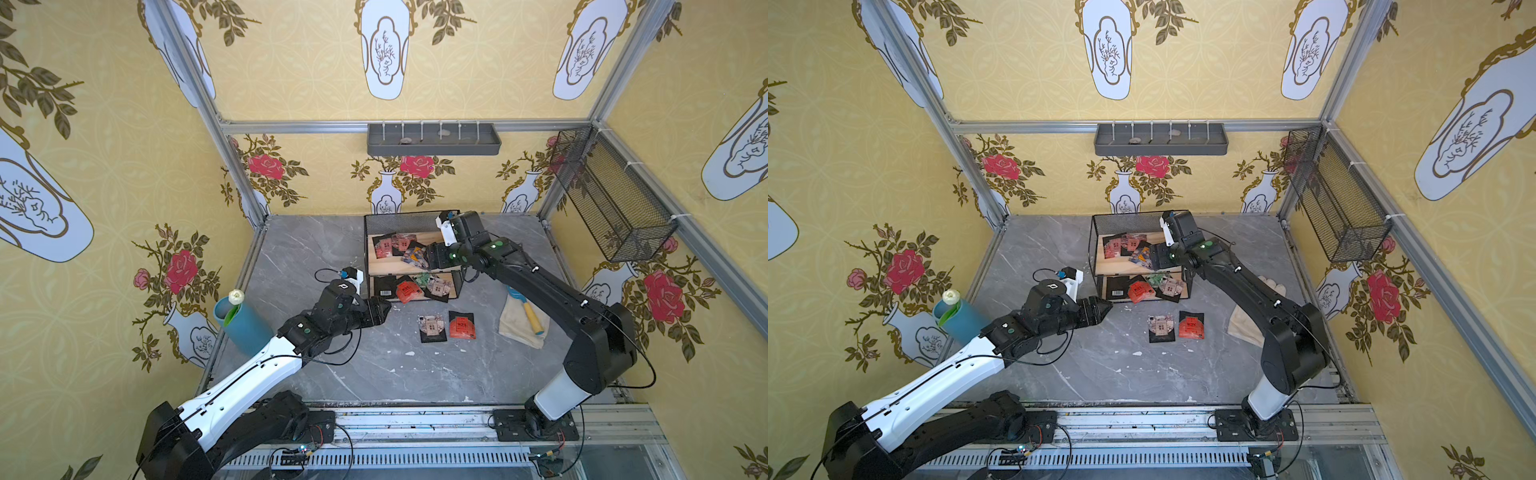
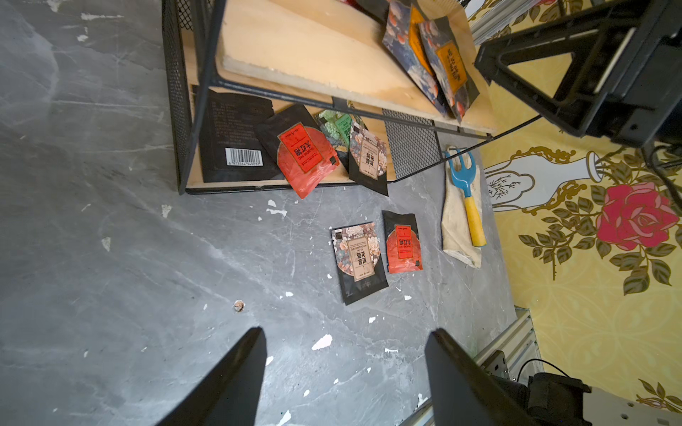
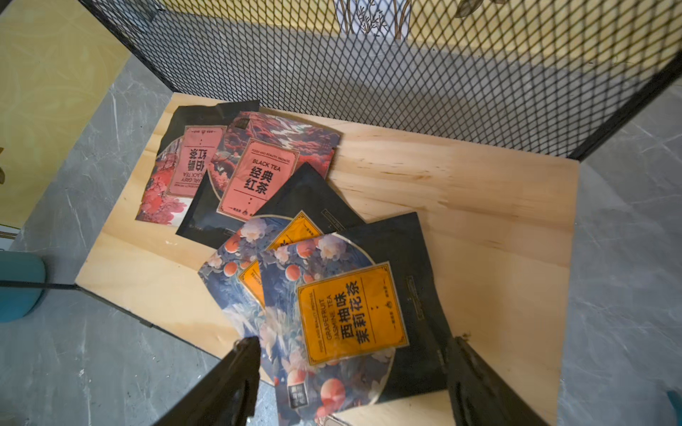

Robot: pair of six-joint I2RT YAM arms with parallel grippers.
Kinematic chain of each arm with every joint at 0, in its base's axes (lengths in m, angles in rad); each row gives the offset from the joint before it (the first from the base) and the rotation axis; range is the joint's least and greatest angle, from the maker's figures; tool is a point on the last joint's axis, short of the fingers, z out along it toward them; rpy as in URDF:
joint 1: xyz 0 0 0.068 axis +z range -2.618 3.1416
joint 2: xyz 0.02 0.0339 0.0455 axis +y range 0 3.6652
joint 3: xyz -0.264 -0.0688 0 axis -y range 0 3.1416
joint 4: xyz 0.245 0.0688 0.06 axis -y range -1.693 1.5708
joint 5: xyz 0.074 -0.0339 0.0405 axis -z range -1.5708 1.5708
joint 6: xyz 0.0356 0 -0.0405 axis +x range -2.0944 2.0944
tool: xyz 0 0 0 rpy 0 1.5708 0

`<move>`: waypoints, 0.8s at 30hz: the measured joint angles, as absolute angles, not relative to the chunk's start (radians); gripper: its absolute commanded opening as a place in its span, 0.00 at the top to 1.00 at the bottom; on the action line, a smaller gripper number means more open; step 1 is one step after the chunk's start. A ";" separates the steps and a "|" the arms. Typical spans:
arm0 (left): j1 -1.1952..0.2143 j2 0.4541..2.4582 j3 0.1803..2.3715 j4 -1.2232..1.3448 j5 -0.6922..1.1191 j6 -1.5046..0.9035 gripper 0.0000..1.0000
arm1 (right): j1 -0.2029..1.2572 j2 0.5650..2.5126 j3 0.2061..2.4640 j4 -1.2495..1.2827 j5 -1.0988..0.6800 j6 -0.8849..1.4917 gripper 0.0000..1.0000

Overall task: Remove the tea bags from the shelf
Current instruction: Pick up the tea bag from the shelf.

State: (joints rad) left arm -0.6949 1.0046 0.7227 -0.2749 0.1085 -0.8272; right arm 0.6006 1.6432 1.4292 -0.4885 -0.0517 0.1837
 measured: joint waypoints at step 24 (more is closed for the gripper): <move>-0.695 1.003 0.717 -0.285 0.086 -0.827 0.23 | 0.584 1.705 1.427 -0.411 -0.095 0.208 0.28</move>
